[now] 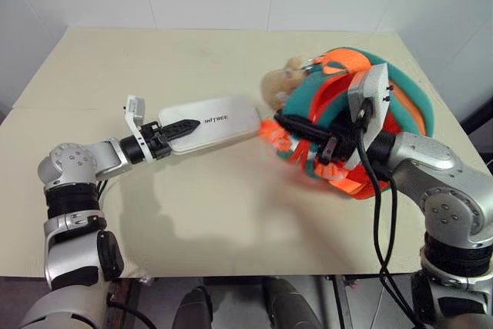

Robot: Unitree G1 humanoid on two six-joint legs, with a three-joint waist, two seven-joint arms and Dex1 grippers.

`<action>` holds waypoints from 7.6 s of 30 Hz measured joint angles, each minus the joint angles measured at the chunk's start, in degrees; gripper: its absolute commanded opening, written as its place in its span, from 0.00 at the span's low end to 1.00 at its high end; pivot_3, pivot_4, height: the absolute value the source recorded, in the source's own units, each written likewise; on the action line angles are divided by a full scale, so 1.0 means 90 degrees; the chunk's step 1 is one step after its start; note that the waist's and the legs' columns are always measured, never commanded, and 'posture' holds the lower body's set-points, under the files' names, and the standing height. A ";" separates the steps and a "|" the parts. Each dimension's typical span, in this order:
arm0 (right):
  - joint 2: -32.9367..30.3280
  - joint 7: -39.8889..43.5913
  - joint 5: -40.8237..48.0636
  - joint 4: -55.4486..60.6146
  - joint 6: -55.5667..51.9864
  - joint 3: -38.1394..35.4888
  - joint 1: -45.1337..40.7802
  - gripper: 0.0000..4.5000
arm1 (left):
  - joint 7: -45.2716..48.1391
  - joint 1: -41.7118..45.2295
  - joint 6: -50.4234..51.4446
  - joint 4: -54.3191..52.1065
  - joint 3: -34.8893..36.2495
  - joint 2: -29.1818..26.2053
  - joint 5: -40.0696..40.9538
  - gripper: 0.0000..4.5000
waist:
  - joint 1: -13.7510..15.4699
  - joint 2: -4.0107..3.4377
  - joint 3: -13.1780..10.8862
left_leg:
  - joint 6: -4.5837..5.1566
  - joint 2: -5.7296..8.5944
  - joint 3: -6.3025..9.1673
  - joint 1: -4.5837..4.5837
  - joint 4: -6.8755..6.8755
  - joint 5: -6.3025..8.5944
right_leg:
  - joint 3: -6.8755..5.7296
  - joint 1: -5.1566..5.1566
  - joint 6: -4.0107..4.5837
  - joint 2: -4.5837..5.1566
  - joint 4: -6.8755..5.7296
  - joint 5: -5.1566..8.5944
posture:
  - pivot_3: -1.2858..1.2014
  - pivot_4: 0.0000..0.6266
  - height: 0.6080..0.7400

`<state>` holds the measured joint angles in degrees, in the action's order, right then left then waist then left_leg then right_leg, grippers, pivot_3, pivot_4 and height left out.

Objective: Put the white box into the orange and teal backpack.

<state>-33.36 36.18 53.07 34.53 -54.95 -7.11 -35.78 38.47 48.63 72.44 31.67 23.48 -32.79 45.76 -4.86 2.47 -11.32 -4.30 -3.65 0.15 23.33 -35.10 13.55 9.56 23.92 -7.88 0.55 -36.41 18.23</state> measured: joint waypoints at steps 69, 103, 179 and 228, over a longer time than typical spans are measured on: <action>-0.2094 0.4276 -0.1518 -0.2474 0.2402 0.0458 0.0648 0.00 | 0.4434 -0.1509 -0.4666 -0.3073 -0.0819 -0.1702 -0.0404 0.29 | 0.0029 0.0000 -0.0004 | 0.0010 -0.0006 -0.0002 0.0084 -0.0120 0.0008 | -0.0008 0.0069 0.0001 -0.0003 -0.0082 0.0005 | 0.52 0.24 1.00; -0.2068 0.4063 -0.1472 -0.2207 0.2496 0.0204 0.1144 0.00 | 0.4455 0.0554 -0.5769 -0.1547 -0.1666 -0.1320 -0.1509 0.28 | 0.0197 0.0001 -0.0004 | 0.0021 -0.0005 0.0003 0.0092 -0.0208 0.0010 | -0.0005 0.0054 -0.0019 -0.0010 -0.0124 -0.0006 | 0.52 0.24 1.00; -0.1706 0.3806 -0.1615 -0.2085 0.2483 0.0267 0.1018 0.00 | 0.2879 0.1016 -0.3121 -0.3857 -0.2667 0.0248 -0.2295 0.99 | 0.0171 -0.0005 -0.0007 | 0.0027 -0.0002 0.0005 0.0087 -0.0218 0.0011 | 0.0011 0.0045 -0.0034 -0.0016 -0.0127 -0.0014 | 0.52 0.24 1.00; -0.1178 0.3446 -0.1363 -0.2138 0.2489 0.0163 0.1159 0.00 | 0.0467 0.0584 -0.0365 -0.5910 -0.2843 0.0102 0.0188 0.13 | 0.0154 -0.0005 -0.0007 | 0.0026 0.0000 0.0010 0.0082 -0.0215 0.0009 | 0.0012 0.0037 -0.0036 -0.0017 -0.0117 -0.0016 | 0.52 0.24 1.00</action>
<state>-43.97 67.19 40.79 15.28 -32.56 -5.63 -25.35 42.67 53.89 69.15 -21.52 -2.10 -31.88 47.46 -3.47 2.43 -11.38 -4.07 -3.65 0.23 24.07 -37.04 13.63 9.67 24.25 -8.20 0.40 -37.47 18.09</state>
